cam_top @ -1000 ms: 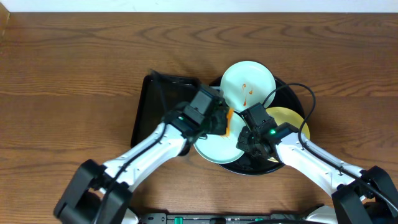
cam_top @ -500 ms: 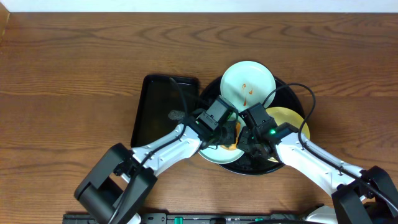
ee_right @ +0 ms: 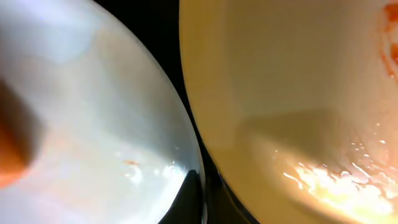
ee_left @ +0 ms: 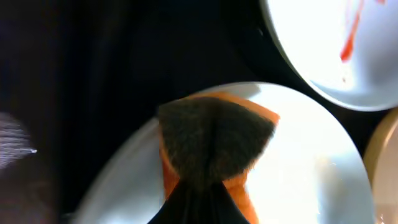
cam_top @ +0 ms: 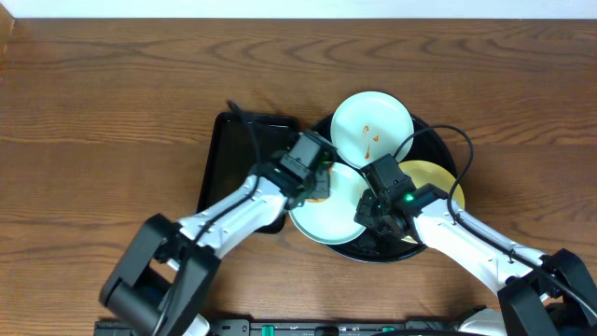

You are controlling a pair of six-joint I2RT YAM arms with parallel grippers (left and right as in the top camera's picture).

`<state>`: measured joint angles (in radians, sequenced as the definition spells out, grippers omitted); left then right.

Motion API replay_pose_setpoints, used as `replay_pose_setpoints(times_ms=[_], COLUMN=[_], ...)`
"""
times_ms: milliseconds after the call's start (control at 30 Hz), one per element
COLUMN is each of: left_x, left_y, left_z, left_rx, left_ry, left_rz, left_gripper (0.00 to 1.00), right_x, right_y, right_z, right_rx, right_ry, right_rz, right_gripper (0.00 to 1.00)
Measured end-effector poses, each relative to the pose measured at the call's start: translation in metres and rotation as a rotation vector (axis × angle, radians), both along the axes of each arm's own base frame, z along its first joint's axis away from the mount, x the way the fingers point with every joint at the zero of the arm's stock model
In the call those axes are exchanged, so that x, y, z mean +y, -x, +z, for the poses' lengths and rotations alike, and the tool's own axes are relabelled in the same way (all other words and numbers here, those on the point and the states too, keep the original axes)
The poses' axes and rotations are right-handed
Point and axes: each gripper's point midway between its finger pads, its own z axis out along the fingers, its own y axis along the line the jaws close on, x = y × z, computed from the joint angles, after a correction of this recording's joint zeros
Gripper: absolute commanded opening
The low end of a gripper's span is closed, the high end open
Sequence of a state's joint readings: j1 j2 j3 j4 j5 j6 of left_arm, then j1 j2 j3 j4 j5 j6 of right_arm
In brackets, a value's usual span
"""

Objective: Clean dirty plates on tray and stack at the side
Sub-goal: 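Scrub the held pale green plate with the sponge in the left gripper, then carry the pale green plate with the right gripper to the table's right side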

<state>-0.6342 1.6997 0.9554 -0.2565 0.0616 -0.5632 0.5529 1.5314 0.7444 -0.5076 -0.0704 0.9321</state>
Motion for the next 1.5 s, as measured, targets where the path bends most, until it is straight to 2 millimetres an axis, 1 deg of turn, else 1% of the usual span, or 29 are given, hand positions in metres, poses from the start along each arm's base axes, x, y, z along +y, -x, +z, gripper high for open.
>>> replay_pose_setpoints(times_ms=[100,267,367,500,567,667,700,800,900,1100,1333,1433,1500], left_x=[0.010,0.026,0.042,0.077,0.095,0.117,0.124,0.137,0.144,0.148,0.148,0.148,0.148], left_y=[0.002,0.012,0.014,0.003,-0.004,-0.012,-0.015,-0.019,-0.021,-0.022,-0.022,-0.022,-0.022], left_z=[0.018,0.056,0.067,0.067,0.066,0.065,0.064,0.061,0.061,0.061,0.061,0.061,0.061], left_rx=[-0.025,-0.072,-0.084,-0.070,-0.066,-0.063,-0.060,-0.052,-0.050,-0.050,-0.051,-0.051,-0.052], left_ry=[-0.014,-0.023,-0.042,-0.076,-0.088,-0.097,-0.100,-0.105,-0.108,-0.108,-0.107,-0.107,-0.107], left_rz=[0.008,-0.001,0.016,0.108,0.161,0.230,0.253,0.291,0.311,0.322,0.322,0.322,0.322], left_gripper=[0.08,0.08,0.08,0.08,0.08,0.08,0.08,0.08,0.08,0.08,0.08,0.08,0.08], right_x=[0.000,-0.001,-0.001,-0.002,-0.002,-0.003,-0.004,-0.010,-0.018,-0.031,-0.034,-0.039,-0.038], right_y=[0.001,0.001,0.001,-0.003,-0.008,-0.019,-0.025,-0.036,-0.043,-0.055,-0.082,-0.091,-0.094], right_z=[0.000,0.000,0.000,0.003,0.010,0.027,0.036,0.059,0.077,0.098,0.129,0.143,0.152], right_rx=[0.003,0.000,-0.010,-0.046,-0.086,-0.169,-0.211,-0.314,-0.393,-0.504,-0.676,-0.739,-0.775], right_ry=[0.002,0.006,0.014,0.039,0.055,0.078,0.093,0.141,0.196,0.319,0.464,0.565,0.637], right_rz=[0.000,0.019,0.058,0.141,0.185,0.236,0.252,0.287,0.324,0.395,0.500,0.531,0.568], right_gripper=[0.01,0.01,0.01,0.01,0.01,0.01,0.01,0.01,0.01,0.01,0.01,0.01,0.01])
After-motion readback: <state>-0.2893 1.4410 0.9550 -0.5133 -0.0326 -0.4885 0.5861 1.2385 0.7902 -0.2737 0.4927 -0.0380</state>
